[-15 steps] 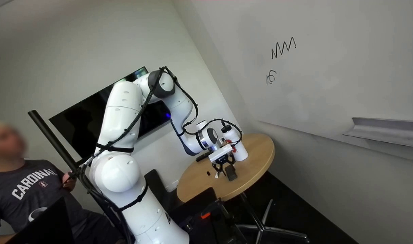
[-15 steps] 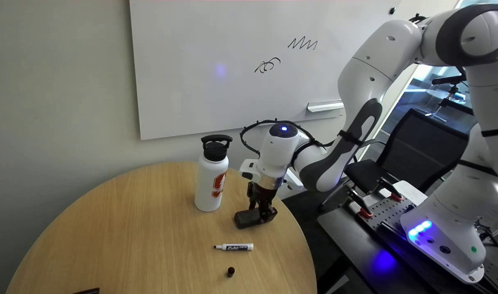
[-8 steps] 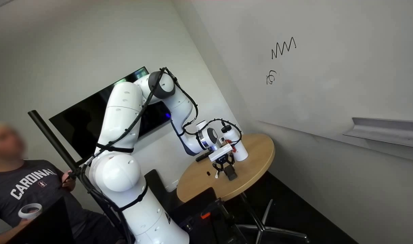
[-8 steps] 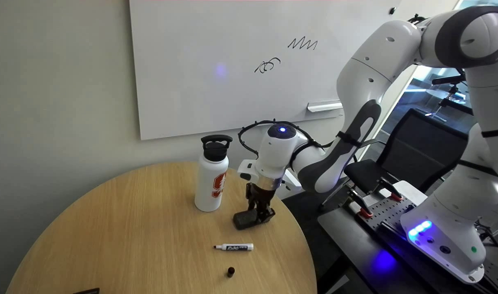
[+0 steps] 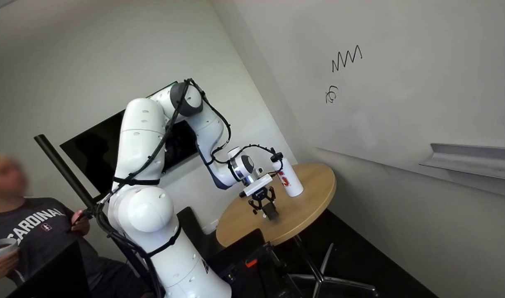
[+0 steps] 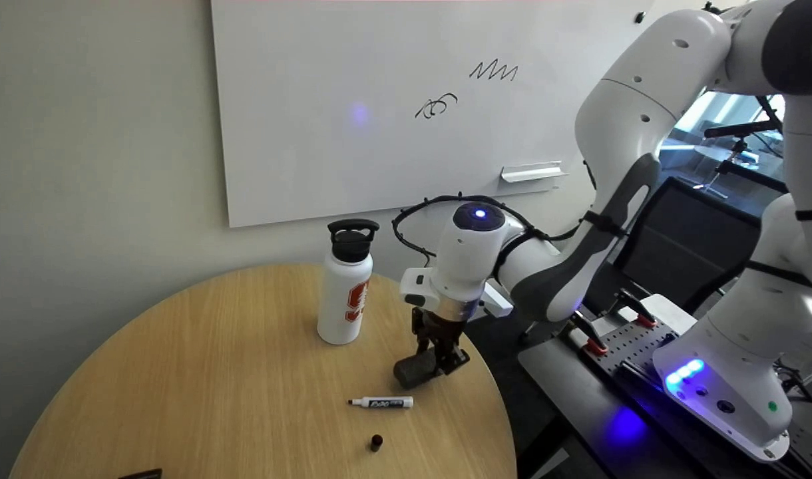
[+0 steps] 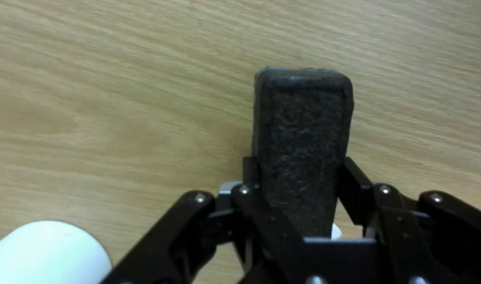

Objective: Move the duster to the left

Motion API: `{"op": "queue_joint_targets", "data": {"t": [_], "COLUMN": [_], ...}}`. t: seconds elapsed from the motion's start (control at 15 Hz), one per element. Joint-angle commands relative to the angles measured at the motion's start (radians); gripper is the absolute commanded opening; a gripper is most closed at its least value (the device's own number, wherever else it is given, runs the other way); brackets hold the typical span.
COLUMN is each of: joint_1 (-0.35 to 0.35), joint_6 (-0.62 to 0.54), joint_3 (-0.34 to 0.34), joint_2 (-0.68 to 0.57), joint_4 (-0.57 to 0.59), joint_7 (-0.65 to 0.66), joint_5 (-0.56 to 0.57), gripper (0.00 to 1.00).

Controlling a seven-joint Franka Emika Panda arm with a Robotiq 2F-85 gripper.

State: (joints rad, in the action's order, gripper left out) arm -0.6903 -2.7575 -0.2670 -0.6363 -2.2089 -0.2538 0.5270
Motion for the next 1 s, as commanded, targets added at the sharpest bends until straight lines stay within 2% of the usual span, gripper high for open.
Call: {"op": "queue_joint_targets", "data": {"t": [0.0,0.2,0.47,0.67,0.93], "joint_1": [-0.055,-0.089,-0.095,-0.092,-0.109], "joint_6": [0.033,0.023,0.035,0.089,0.17], "joint_3": [0.002,-0.011,-0.077,-0.133,-0.138], "joint_2": [0.141,0.198,0.221,0.194,0.149], "joint_4": [-0.11,-0.147,-0.118,-0.047,0.083], "joint_7": [0.04,0.017,-0.071,-0.185,-0.297], "joint_5": [0.024,0.052,0.083,0.081,0.123], "gripper": [0.27,0.27,0.27,0.27,0.27]}}
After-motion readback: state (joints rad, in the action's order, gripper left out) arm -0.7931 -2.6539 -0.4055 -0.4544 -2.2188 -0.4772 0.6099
